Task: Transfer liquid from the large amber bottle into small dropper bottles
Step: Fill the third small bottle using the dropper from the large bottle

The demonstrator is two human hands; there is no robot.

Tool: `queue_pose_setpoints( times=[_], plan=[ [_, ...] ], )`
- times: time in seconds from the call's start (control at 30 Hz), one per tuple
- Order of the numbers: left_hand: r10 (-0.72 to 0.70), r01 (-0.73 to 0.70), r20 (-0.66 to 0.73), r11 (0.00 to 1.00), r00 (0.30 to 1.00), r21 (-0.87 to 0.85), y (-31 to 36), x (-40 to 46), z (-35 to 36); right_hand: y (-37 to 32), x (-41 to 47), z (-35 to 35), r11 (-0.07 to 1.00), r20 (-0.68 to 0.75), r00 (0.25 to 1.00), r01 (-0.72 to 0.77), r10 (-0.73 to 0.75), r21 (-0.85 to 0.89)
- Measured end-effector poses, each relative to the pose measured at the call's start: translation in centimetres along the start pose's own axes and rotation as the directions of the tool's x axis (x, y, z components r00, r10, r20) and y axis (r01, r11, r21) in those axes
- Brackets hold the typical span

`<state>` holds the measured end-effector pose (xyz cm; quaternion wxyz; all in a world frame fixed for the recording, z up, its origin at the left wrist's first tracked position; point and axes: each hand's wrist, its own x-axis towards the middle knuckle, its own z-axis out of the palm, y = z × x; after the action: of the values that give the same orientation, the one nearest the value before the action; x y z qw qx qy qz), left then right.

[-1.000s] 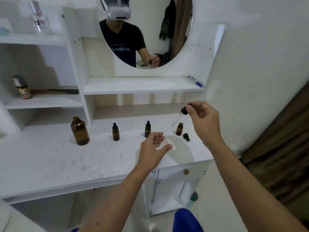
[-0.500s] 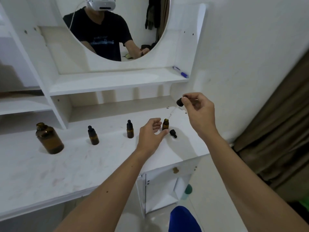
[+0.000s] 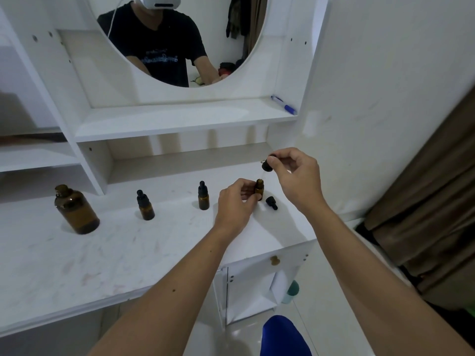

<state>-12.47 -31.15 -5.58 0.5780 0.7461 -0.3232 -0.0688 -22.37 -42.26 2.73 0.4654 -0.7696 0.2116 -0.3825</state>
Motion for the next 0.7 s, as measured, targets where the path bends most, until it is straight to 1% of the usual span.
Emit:
queue_pose_setpoints(
  times=[0.2,0.3,0.43,0.6,0.7],
  plan=[
    [0.014,-0.013,-0.006,1.000,1.000,0.026,-0.09,0.07,0.03,-0.40,0.02,0.30,1.000,-0.032,0.999,-0.027,0.026,-0.011],
    [0.014,-0.013,-0.009,0.999,1.000,0.043,-0.07,0.11,0.00,-0.62,-0.12,0.14,1.000,0.014,1.000,-0.026,0.026,0.008],
    [0.015,-0.014,-0.015,0.998,1.000,0.055,-0.16,0.12,0.09,-0.66,-0.22,0.19,1.000,0.050,0.999,-0.005,0.006,-0.019],
    [0.010,-0.009,-0.019,0.999,1.000,0.048,-0.10,-0.06,0.04,-0.60,-0.23,0.66,0.999,0.003,1.000,-0.019,0.019,-0.028],
    [0.007,-0.006,-0.021,0.999,1.000,0.048,-0.22,0.01,0.10,-0.70,-0.23,0.75,1.000,0.009,1.000,-0.016,0.017,-0.010]
  ],
)
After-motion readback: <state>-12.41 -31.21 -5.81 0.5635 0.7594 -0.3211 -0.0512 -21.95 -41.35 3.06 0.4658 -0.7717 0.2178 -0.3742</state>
